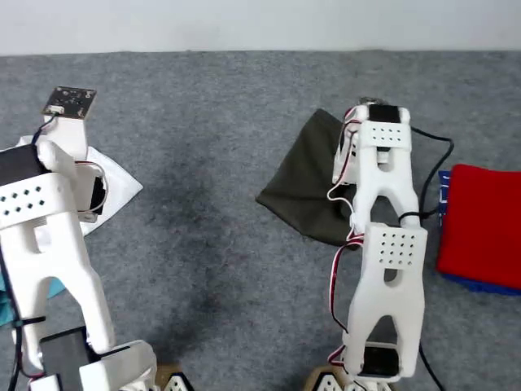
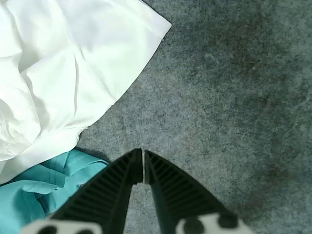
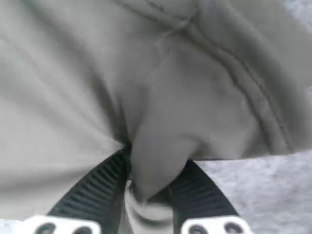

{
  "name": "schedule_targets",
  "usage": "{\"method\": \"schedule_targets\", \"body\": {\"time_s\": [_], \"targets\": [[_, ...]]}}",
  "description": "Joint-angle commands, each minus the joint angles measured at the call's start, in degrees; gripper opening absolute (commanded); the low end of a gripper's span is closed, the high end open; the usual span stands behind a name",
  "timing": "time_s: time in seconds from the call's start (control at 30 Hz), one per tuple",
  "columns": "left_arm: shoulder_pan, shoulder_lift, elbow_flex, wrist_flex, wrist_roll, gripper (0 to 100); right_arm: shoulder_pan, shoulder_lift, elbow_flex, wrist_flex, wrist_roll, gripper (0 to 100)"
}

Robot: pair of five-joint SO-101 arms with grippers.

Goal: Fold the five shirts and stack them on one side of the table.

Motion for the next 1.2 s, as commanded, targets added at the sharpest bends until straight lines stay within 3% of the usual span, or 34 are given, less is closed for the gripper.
{"method": "schedule_targets", "body": {"time_s": [0.0,0.67,0.93,1.17], "targets": [[0.4,-2.6,-0.5,1.1,-0.2,1,2.9,-4.3,-2.2,2.9,4.9,1.1],[0.2,-2.5,-0.5,1.1,-0.2,1,14.1,-55.5,26.9,2.9,29.5,1.0],[0.1,-2.5,-0.5,1.1,-0.2,1,24.2,-60.2,27.3,2.8,39.2,1.0],[0.3,-2.5,-0.4,1.1,-0.2,1,32.3,-54.8,27.4,-2.3,49.4,1.0]]}}
